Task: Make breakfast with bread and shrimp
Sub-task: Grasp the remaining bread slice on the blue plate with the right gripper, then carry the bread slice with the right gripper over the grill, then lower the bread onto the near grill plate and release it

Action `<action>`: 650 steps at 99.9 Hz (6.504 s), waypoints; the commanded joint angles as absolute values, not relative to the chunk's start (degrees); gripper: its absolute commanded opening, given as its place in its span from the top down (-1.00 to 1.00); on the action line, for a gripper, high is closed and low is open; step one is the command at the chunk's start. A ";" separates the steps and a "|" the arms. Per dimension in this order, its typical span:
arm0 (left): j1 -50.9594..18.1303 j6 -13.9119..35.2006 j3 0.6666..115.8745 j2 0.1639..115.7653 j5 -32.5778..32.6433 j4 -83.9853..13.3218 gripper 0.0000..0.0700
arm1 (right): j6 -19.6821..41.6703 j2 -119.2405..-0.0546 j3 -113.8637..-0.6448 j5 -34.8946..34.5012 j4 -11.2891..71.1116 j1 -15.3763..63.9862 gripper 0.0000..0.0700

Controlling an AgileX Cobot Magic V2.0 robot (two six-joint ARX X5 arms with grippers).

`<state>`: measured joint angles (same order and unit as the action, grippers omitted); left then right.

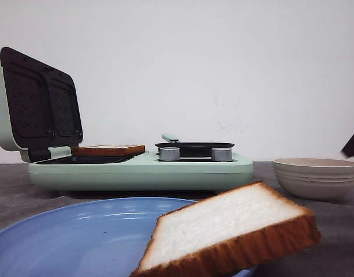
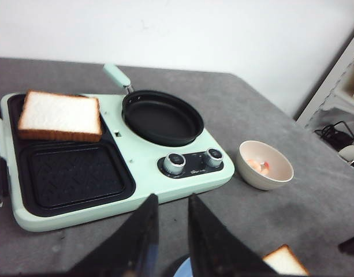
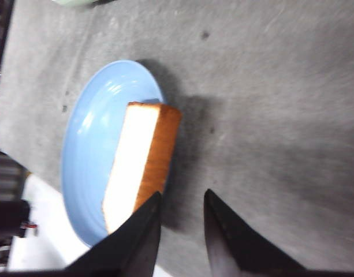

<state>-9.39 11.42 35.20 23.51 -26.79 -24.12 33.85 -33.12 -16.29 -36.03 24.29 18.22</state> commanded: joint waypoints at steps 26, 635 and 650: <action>-9.39 11.64 30.74 23.16 -26.57 -25.71 0.65 | 48.42 -34.06 -11.07 -33.43 12.27 29.12 0.56; -9.39 9.52 30.35 23.09 -26.61 -22.70 0.31 | 42.24 -119.81 -86.76 -27.94 4.67 38.39 0.03; -9.39 9.52 30.35 23.09 -26.61 -22.72 0.31 | 38.87 -119.77 -89.10 -25.39 9.26 38.39 0.02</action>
<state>-9.39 10.00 30.33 23.07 -26.74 -23.53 41.74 -118.19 -87.29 -26.94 6.87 38.54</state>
